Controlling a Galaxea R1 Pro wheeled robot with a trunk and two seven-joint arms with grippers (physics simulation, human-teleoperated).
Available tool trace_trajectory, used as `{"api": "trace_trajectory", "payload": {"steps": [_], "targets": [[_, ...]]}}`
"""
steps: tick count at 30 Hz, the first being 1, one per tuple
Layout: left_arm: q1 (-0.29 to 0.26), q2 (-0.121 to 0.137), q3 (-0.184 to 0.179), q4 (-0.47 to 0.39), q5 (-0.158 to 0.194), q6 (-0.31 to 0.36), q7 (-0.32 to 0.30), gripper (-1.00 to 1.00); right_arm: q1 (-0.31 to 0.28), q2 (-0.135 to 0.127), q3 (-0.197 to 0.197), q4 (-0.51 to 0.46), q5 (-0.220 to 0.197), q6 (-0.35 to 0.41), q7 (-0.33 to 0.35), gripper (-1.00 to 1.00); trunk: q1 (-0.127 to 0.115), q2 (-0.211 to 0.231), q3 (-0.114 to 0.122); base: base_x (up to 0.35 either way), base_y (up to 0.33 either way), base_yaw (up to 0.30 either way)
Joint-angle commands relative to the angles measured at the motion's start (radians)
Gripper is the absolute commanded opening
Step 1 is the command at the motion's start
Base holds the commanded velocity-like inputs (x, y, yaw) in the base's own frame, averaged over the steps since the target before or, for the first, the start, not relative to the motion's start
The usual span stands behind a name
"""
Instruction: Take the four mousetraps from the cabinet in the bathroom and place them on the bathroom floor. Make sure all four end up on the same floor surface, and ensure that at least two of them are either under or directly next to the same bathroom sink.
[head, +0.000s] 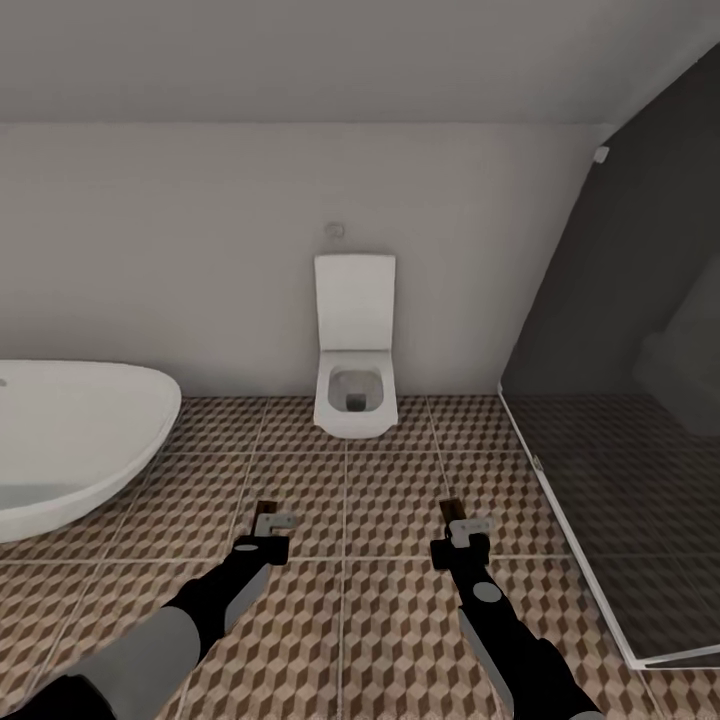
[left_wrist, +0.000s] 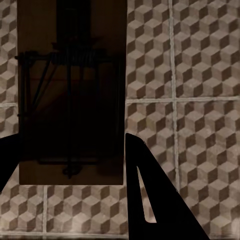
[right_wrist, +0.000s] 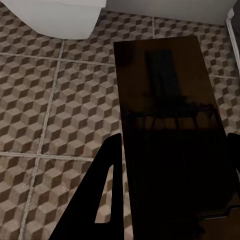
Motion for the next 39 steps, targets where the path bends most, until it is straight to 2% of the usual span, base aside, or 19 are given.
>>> {"api": "trace_trajectory", "payload": {"steps": [1,39], "targets": [[-0.001,0.000,-0.006,-0.001,0.003,0.005,0.006,-1.00,-0.001,-0.001,0.003,-0.002,-0.009,0.004,-0.005,-1.00,0.004,-0.008,-0.006,0.000,0.000,0.000],[-0.001,-0.001,-0.006,0.002,0.003,0.005,0.006,-1.00,-0.001,0.000,0.003,-0.002,-0.008,0.004,-0.005,-1.00,0.150,-0.274,-0.186,0.000,0.000,0.000]]}}
